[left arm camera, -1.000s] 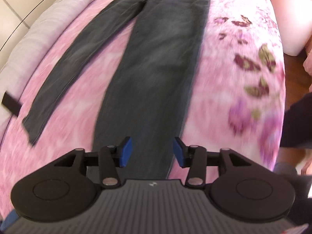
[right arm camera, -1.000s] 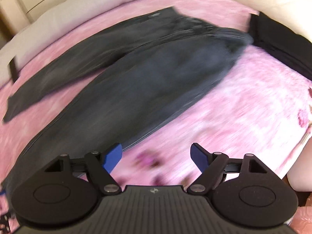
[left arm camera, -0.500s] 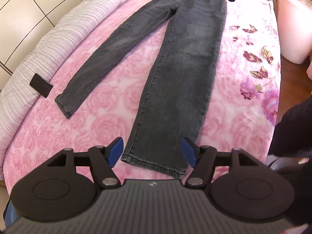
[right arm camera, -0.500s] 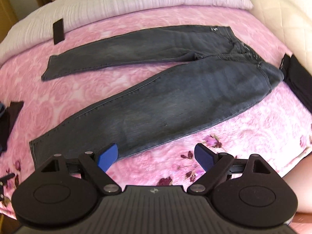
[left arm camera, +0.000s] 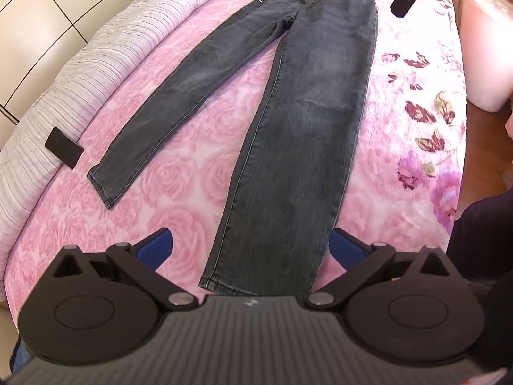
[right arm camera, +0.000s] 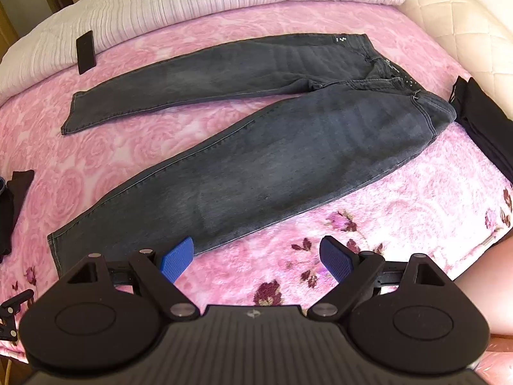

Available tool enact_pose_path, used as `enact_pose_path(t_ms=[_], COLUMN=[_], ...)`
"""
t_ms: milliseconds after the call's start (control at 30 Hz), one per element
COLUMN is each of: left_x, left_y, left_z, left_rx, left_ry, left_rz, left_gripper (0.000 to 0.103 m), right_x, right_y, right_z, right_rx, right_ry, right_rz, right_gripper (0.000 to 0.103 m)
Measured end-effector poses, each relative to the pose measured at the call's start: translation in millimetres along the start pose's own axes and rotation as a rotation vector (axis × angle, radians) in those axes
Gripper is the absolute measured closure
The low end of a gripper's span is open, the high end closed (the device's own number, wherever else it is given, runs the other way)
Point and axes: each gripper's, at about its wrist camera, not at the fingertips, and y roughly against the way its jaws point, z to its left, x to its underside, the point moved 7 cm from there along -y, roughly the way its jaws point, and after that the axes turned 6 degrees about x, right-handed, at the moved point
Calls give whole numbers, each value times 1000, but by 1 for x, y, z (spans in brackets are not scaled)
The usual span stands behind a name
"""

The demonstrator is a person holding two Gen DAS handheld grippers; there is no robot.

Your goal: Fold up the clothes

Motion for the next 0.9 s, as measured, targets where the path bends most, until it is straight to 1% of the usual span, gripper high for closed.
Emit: enact_pose_path(t_ms=[133, 367, 533, 633, 733, 833, 900], left_x=[-6, -15, -24, -33, -50, -74, -91], left_y=[-7, -15, -25, -34, -43, -54, -64], left_z=[-2, -8, -19, -29, -41, -53, -63], left_rx=[-4, -4, 4, 15, 13, -1, -17], left_ry=[-13, -25, -46, -73, -100, -91, -71], left_rz=[15, 18, 12, 17, 23, 34, 52], left_gripper=[1, 1, 1, 1, 1, 1, 1], right_x=[1, 8, 15, 17, 18, 15, 11], right_y=[-3, -11, -15, -20, -30, -48, -64], right_z=[-5, -21, -37, -56, -79, -106, -127], right_rx=[-20, -9, 8, 22, 24, 15, -6], right_ry=[-32, -45, -13, 23, 55, 101, 139], right_rz=[16, 48, 67, 80, 91, 106, 117], right_gripper=[15, 15, 15, 15, 15, 15, 15])
